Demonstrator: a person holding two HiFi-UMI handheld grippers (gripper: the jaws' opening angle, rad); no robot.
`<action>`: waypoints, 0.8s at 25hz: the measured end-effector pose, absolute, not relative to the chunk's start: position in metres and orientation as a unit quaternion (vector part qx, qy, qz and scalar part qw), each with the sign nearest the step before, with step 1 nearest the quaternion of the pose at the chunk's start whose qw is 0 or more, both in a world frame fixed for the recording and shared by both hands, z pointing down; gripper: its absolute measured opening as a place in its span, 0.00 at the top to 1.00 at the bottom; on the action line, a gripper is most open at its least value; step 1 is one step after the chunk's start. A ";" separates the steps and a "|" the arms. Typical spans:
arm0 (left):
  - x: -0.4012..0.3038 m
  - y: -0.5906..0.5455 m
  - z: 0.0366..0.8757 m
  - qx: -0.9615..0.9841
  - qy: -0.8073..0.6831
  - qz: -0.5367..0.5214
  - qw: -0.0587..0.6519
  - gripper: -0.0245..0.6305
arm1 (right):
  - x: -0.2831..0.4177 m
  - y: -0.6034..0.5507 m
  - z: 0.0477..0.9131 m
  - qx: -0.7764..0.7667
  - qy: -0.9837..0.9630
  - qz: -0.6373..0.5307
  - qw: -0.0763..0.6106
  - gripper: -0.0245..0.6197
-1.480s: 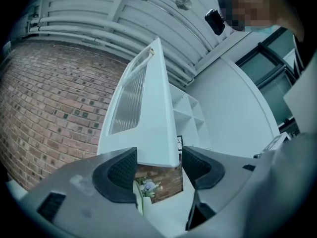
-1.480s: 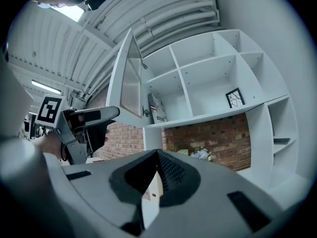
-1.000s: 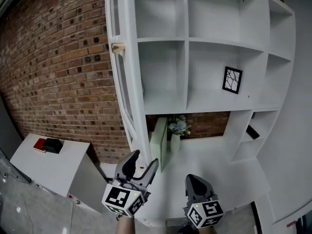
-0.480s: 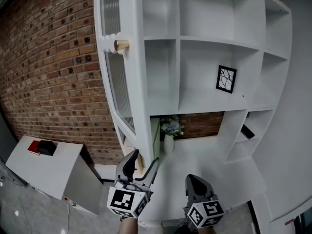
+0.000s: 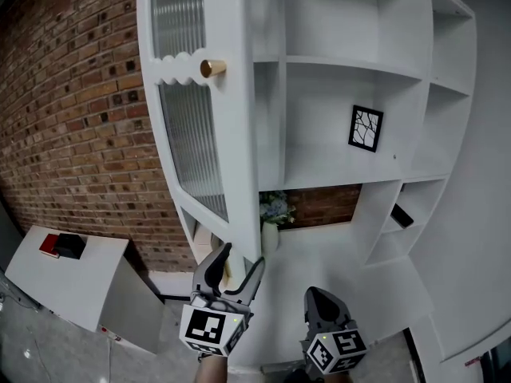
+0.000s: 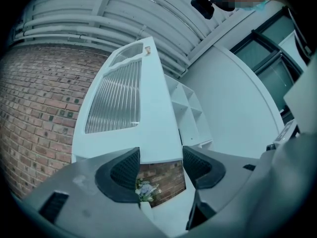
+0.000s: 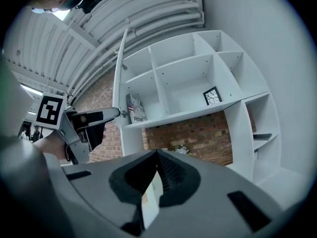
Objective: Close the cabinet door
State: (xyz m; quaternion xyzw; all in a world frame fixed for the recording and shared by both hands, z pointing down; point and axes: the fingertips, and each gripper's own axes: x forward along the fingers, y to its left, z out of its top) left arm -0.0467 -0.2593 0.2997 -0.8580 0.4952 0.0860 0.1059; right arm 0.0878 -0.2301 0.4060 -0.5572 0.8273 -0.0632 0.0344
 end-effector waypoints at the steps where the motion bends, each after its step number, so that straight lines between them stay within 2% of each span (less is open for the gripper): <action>1: -0.045 -0.262 0.300 -0.858 0.494 0.087 0.106 0.55 | 0.091 -0.232 0.407 -0.560 0.825 -0.064 0.034 0.96; 10: -0.029 -0.290 0.300 -0.860 0.490 0.074 0.122 0.56 | 0.101 -0.252 0.408 -0.567 0.822 -0.057 0.023 0.96; 11: -0.032 -0.293 0.298 -0.858 0.493 0.081 0.119 0.60 | 0.100 -0.255 0.410 -0.567 0.822 -0.060 0.023 0.96; 12: -0.034 -0.297 0.296 -0.856 0.497 0.088 0.115 0.74 | 0.101 -0.259 0.411 -0.566 0.822 -0.063 0.022 0.96; 13: -0.037 -0.302 0.295 -0.853 0.501 0.092 0.113 0.78 | 0.102 -0.263 0.413 -0.565 0.822 -0.067 0.021 0.96; 20: -0.048 -0.343 0.292 -0.836 0.526 0.073 0.138 0.78 | 0.101 -0.288 0.418 -0.556 0.828 -0.075 0.012 0.96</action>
